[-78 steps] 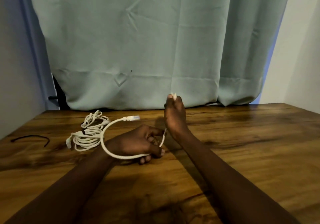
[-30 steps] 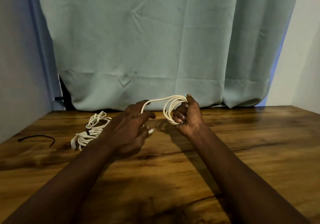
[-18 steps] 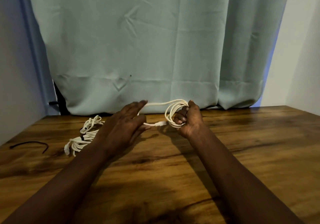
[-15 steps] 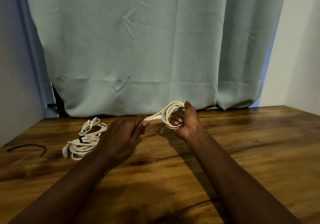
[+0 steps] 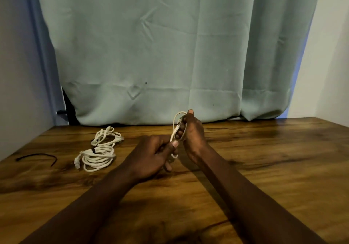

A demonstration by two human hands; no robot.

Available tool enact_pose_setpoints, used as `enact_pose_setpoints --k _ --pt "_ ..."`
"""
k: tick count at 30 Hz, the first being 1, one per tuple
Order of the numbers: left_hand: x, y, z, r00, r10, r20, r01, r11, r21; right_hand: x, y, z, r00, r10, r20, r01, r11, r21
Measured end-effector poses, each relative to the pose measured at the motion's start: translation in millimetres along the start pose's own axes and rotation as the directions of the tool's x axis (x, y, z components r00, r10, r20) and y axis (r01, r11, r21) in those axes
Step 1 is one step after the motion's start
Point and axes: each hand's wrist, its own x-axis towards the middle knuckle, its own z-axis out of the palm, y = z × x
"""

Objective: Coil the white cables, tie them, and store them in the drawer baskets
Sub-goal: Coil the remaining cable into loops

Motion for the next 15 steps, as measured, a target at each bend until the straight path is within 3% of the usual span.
enact_pose_setpoints --k 4,7,11,15 --pt "1.0 -2.6 7.0 0.996 -0.023 0.081 0.04 0.976 -0.213 -2.8 7.0 0.1 0.995 -0.015 0.095 0.034 0.979 -0.199" --pt "3.5 -3.7 5.2 0.997 -0.063 0.036 0.072 0.937 -0.342 -6.7 7.0 1.6 0.986 -0.009 0.167 0.055 0.961 -0.272" --pt "8.3 -3.5 -2.5 0.987 -0.098 -0.13 0.018 0.858 -0.513 -26.6 4.6 9.9 0.897 0.113 0.426 -0.022 0.977 -0.213" --pt "8.9 -1.5 -7.5 0.976 -0.198 -0.09 0.113 0.816 -0.567 -36.1 -1.8 10.2 0.888 0.04 0.458 0.081 0.967 -0.241"
